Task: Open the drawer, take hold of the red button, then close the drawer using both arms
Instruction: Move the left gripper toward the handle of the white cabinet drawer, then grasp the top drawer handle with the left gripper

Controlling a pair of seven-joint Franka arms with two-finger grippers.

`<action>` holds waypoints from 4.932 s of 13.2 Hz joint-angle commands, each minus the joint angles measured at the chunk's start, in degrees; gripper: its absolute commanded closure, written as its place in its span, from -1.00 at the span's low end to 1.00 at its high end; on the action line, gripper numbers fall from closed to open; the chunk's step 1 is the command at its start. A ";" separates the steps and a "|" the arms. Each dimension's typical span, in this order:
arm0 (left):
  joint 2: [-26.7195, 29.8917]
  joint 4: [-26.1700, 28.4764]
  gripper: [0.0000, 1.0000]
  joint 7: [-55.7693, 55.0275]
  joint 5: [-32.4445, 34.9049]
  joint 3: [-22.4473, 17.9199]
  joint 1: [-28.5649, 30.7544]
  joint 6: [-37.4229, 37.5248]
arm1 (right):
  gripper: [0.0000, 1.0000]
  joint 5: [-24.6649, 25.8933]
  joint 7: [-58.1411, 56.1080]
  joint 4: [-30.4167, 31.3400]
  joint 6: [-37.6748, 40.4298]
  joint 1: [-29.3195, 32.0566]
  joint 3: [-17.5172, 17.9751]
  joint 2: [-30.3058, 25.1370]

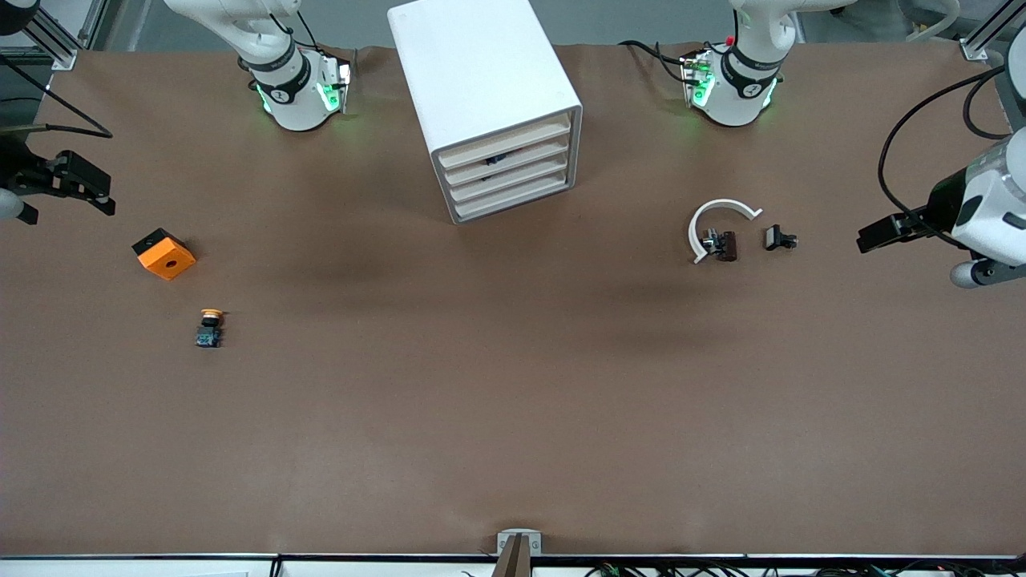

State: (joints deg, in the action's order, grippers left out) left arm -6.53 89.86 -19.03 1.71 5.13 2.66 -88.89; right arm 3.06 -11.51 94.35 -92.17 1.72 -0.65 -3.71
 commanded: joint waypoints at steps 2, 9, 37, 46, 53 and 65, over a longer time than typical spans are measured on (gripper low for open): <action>-6.37 -3.72 -1.00 -13.46 0.93 0.59 -2.04 0.12 | -1.00 -0.78 0.17 -0.48 0.15 -0.49 -0.23 0.10; -18.16 -7.77 -1.00 -29.19 0.58 0.59 -5.37 -8.32 | -1.00 -0.69 0.17 -0.48 0.14 -1.02 -0.32 0.10; -33.99 -8.30 -1.00 -93.28 -31.32 0.41 -25.07 8.38 | -1.00 -0.87 0.17 -2.41 -1.09 -4.53 -0.23 1.60; -38.90 -8.21 -1.00 -100.84 -46.34 0.32 -25.51 8.38 | -1.00 -2.18 0.35 -3.12 -1.09 -5.68 -0.23 1.60; -42.95 -8.13 -0.90 -101.03 -52.95 0.59 -27.53 8.38 | -1.00 -2.18 0.35 -3.64 -1.17 -5.94 -0.23 2.03; -44.36 -7.86 -0.33 -106.38 -56.64 0.59 -32.46 12.59 | -1.00 -2.18 0.35 -4.08 -1.17 -6.12 -0.23 2.48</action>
State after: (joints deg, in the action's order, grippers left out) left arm -49.91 82.81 -123.32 -53.60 5.96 -29.32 -78.24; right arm 1.46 -11.51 92.00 -93.73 -3.65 -0.41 -2.25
